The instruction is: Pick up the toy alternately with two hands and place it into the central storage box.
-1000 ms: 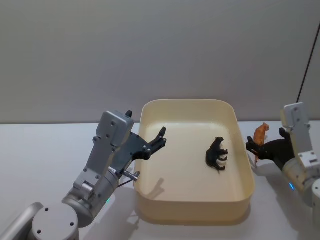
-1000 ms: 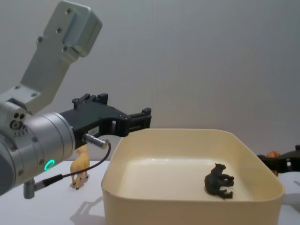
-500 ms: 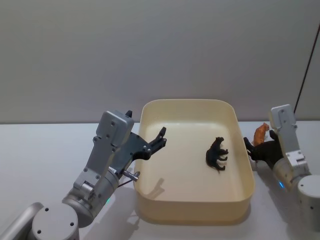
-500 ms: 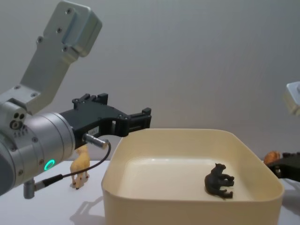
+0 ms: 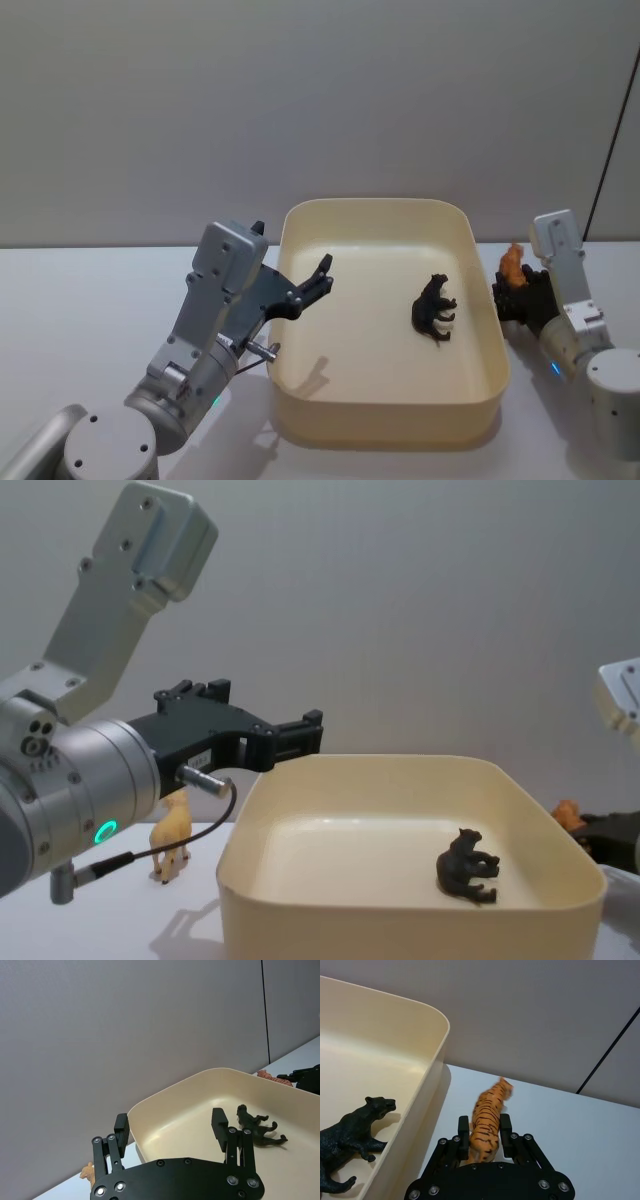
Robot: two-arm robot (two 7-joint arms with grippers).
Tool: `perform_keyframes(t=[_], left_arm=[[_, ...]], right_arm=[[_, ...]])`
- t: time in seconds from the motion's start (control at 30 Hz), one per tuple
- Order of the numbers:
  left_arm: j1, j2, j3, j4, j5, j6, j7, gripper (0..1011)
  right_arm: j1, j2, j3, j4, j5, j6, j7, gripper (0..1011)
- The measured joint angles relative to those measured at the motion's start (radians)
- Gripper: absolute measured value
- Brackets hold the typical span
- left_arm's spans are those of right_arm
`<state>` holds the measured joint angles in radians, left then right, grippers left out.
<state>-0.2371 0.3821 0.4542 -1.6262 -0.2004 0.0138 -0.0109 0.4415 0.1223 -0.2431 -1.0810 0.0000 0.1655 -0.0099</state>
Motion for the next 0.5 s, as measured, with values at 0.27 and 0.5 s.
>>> perform_keyframes(t=[0.27, 0.5], left_arm=[[0.0, 0.0, 0.0, 0.0, 0.0, 0.0, 0.0, 1001], [0.0, 0.0, 0.0, 0.0, 0.0, 0.0, 0.0, 1001]], right_arm=[[-0.008, 0.003, 0.003, -0.011, 0.0, -0.001, 0.0, 306], [-0.054, 0.026, 0.017, -0.088, 0.01, 0.003, -0.004, 306]])
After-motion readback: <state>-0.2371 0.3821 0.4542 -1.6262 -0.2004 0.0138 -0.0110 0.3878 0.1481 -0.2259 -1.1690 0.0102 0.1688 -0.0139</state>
